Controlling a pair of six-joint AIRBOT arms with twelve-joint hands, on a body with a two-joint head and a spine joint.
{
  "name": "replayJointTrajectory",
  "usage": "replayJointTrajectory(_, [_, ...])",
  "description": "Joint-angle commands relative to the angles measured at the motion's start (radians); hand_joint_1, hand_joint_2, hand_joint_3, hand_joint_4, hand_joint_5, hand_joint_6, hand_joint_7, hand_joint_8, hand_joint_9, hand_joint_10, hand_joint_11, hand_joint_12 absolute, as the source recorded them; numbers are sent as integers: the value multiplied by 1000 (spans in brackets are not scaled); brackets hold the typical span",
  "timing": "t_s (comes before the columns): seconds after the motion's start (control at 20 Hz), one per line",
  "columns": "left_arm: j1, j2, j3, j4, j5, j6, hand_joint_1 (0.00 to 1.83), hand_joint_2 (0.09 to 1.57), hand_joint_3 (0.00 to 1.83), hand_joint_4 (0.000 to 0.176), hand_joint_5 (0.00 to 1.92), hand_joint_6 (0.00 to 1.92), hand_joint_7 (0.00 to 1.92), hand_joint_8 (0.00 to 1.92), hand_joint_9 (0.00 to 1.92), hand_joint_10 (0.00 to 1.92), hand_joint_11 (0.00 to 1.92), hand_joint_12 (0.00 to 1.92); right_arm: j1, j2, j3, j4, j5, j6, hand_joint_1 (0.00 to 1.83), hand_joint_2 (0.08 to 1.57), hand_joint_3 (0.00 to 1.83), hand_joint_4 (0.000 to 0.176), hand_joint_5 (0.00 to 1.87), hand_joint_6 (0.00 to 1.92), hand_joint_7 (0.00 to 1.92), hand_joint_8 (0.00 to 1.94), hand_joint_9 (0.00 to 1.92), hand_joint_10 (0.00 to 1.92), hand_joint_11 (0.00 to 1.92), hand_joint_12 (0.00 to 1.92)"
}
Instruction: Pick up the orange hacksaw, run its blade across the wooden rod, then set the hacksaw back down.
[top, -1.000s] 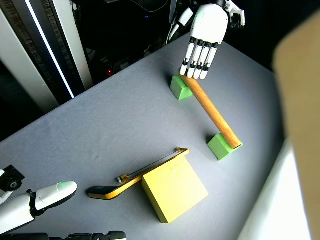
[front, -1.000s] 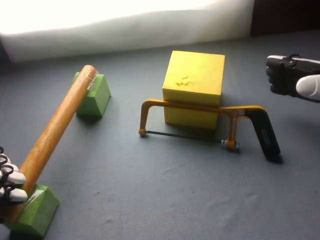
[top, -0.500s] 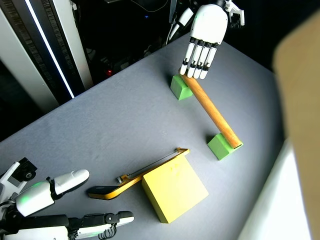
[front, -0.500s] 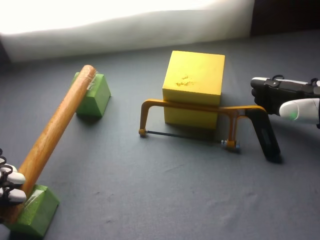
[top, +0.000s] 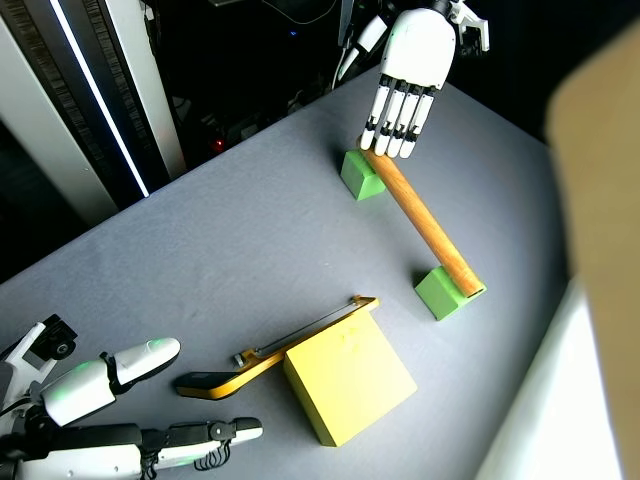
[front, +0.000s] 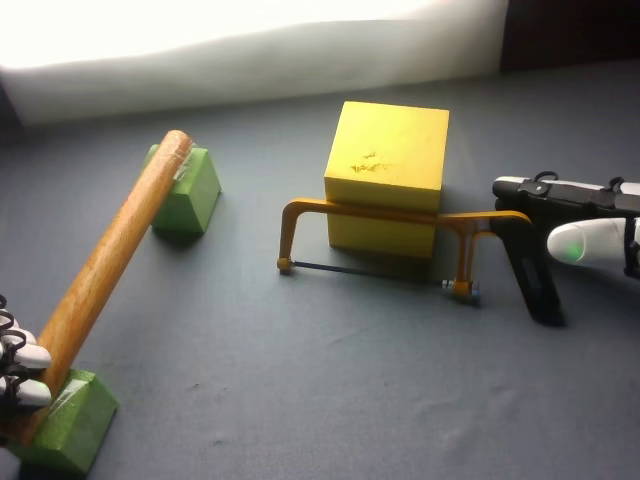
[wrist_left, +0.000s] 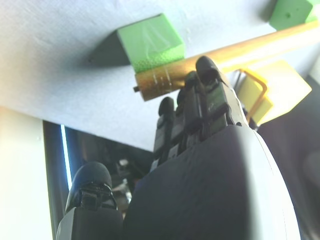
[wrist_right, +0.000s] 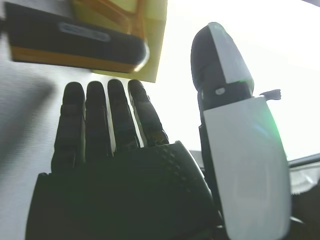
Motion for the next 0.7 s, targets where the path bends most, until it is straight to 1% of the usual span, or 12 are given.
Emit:
replayJointTrajectory(0.0, [-2, 6, -4, -32, -31, 1, 0, 1192, 2, 0, 167, 13, 115, 7, 112, 5, 0, 437, 8, 0, 4, 59, 96, 2, 619, 1137, 4, 0, 0, 0, 13, 2, 22, 0, 0, 129])
replayJointTrajectory(0.05, [-1, 6, -5, -32, -31, 1, 0, 1197, 2, 0, 151, 4, 112, 3, 112, 3, 0, 401, 12, 0, 7, 59, 92, -5, 616, 1136, 3, 0, 0, 0, 15, 2, 28, 3, 0, 131])
replayJointTrajectory(0.1, [0, 7, -5, -36, -31, 3, 0, 1197, 2, 0, 145, 1, 114, 4, 115, 4, 0, 394, 14, -3, 11, 59, 88, -7, 593, 1154, 7, 0, 0, 0, 2, 0, 6, 0, 0, 71])
replayJointTrajectory(0.15, [1, 6, -5, -43, -30, 4, 0, 1197, 2, 0, 145, 1, 114, 4, 115, 4, 0, 394, 14, -6, 15, 59, 88, -7, 593, 1154, 7, 0, 0, 0, 2, 0, 6, 0, 0, 71])
replayJointTrajectory(0.2, [1, 5, -5, -47, -27, 4, 0, 1196, 1, 0, 125, 1, 86, 4, 91, 5, 0, 323, 14, -9, 18, 59, 87, -9, 646, 1136, 0, 0, 0, 0, 1, 0, 9, 2, 1, 67])
replayJointTrajectory(0.25, [2, 4, -4, -49, -26, 4, 0, 1196, 1, 0, 125, 2, 90, 8, 90, 6, 0, 307, 14, -10, 19, 59, 86, -12, 612, 1144, 0, 0, 0, 0, 9, 0, 19, 1, 0, 123])
replayJointTrajectory(0.35, [4, 4, -5, -50, -24, 5, 0, 1201, 1, 0, 149, 6, 103, 5, 105, 6, 0, 383, 19, -12, 21, 59, 76, -29, 616, 1136, 0, 0, 9, 2, 35, 4, 48, 5, 0, 222])
replayJointTrajectory(0.45, [6, 4, -5, -50, -24, 5, 0, 1196, 0, 0, 116, 0, 81, 0, 90, 0, 0, 350, 22, -16, 24, 52, 66, -39, 601, 1151, 2, 0, 5, 2, 26, 2, 42, 1, 0, 198])
replayJointTrajectory(0.5, [7, 4, -5, -51, -24, 6, 0, 1198, 0, 0, 114, 0, 79, 0, 89, 1, 0, 343, 23, -20, 25, 52, 66, -40, 608, 1145, 0, 0, 9, 3, 23, 0, 41, 0, 0, 198])
replayJointTrajectory(0.55, [7, 4, -5, -57, -24, 8, 0, 1196, 0, 0, 127, 4, 86, 2, 97, 3, 0, 364, 27, -23, 27, 52, 67, -41, 603, 1152, 1, 0, 1, 0, 4, 0, 18, 1, 0, 145])
replayJointTrajectory(0.6, [7, 4, -5, -60, -24, 8, 0, 1194, 0, 0, 129, 4, 88, 3, 96, 2, 0, 365, 32, -27, 28, 52, 67, -41, 607, 1143, 0, 0, 4, 1, 15, 5, 27, 6, 0, 136])
replayJointTrajectory(0.65, [7, 4, -4, -60, -24, 8, 0, 1193, 0, 0, 126, 2, 86, 1, 95, 1, 0, 340, 36, -31, 30, 52, 68, -44, 633, 1134, 0, 0, 10, 3, 21, 7, 31, 7, 0, 131])
